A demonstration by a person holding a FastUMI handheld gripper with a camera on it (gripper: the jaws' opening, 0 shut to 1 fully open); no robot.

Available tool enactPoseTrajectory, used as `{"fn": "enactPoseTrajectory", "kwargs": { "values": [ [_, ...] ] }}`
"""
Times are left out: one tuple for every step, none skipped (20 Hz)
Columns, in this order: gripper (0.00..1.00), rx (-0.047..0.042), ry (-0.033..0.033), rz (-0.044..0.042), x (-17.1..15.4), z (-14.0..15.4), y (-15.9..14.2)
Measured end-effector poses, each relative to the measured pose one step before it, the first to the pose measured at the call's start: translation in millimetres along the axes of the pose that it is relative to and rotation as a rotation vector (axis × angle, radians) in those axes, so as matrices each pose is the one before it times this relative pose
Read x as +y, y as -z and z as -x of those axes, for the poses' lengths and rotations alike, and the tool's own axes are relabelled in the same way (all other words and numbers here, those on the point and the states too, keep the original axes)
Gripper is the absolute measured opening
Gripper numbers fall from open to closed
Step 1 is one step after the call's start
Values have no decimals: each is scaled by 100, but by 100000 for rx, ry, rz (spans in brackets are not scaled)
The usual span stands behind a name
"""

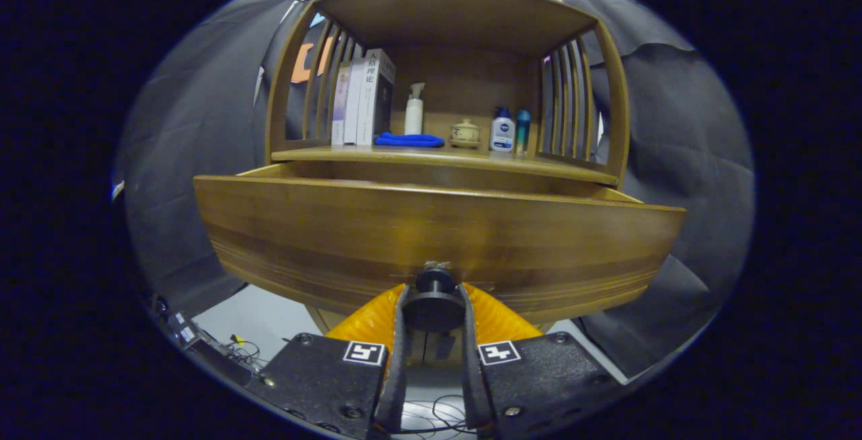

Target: Pull open the drawer, take out the items inside it, and place them on the countertop above the cabinet.

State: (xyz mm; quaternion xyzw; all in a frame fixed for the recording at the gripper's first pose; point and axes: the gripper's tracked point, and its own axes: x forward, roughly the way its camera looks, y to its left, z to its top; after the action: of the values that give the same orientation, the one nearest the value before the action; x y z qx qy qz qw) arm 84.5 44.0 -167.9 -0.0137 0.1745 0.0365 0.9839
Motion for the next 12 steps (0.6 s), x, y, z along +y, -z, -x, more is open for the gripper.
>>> {"fn": "enactPoseTrajectory", "kwargs": {
  "values": [
    [37,714,-225,-136,-4,559,495],
    [37,374,-720,-1748,61,592,371],
    [37,-231,-952,-1624,255,579,252],
    [37,-103,-983,30,259,537,364],
    [37,742,-586,167,112,560,242],
    [37,684,-340,-24,65,507,212],
    [37,919,-117,-678,-16,451,303],
    [37,744,-406,-1109,27,276,111],
    [37,942,-394,-1465,114,278,293],
    [37,136,-85,395,1,87,29],
    [37,135,247,1714,-28,4,65],
    [37,71,621,1208,-98,-17,-30]
  ]
}}
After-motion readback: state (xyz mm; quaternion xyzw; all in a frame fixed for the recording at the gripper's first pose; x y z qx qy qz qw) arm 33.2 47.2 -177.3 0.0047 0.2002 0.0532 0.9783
